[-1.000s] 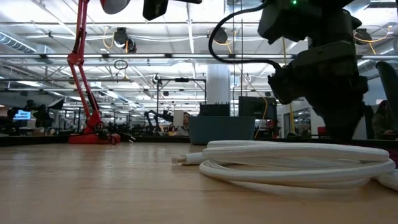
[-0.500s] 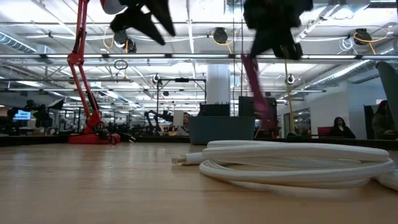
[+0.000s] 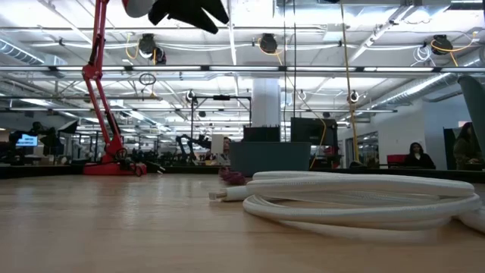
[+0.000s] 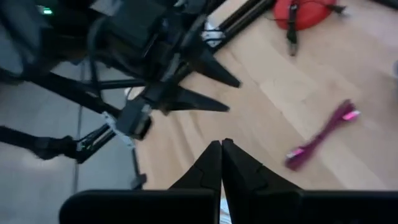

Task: Pick & Place USB Port
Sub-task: Put the pink charger cable into the top blue bin

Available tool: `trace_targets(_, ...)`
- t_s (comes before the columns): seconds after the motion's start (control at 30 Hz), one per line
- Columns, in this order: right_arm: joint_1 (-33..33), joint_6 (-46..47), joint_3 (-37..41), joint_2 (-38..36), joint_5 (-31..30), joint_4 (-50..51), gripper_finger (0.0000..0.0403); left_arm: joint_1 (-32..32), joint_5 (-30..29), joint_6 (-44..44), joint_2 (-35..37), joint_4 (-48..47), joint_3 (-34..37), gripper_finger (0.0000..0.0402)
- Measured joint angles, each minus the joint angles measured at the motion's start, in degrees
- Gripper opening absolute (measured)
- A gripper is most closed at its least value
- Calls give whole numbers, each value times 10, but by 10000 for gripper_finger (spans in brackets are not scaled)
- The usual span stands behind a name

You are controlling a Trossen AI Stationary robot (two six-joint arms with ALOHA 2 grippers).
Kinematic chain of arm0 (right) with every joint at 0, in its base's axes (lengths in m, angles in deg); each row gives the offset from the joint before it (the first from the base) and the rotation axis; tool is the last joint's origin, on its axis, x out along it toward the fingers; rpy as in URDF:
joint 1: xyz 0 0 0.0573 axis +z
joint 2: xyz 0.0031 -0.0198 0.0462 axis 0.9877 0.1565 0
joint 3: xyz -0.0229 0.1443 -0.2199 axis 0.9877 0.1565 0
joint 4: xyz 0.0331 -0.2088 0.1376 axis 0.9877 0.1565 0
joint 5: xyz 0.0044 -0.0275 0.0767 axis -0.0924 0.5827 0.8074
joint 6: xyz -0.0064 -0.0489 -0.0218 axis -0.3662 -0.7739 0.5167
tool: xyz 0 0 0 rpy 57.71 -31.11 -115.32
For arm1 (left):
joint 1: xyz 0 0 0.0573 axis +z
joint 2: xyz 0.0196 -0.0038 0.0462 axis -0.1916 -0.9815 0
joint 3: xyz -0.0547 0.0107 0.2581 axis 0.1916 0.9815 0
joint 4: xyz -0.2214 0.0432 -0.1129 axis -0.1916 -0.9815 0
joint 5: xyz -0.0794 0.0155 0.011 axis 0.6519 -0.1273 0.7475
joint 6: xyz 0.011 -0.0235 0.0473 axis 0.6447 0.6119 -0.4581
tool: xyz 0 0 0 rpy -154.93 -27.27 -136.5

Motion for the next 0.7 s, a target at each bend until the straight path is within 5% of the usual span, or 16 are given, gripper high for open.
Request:
trace_targets(0.5, 0, -10, -11, 23, -16, 93, 0, 34, 50, 55, 0, -65, 0, 152)
trace_targets(0.6, 0, -6, -11, 23, -23, 101, 0, 68, 106, 132, -5, -68, 0, 152)
trace_targets(0.7, 0, 6, -11, 18, -59, 143, 0, 122, 224, 183, -35, -64, 0, 152)
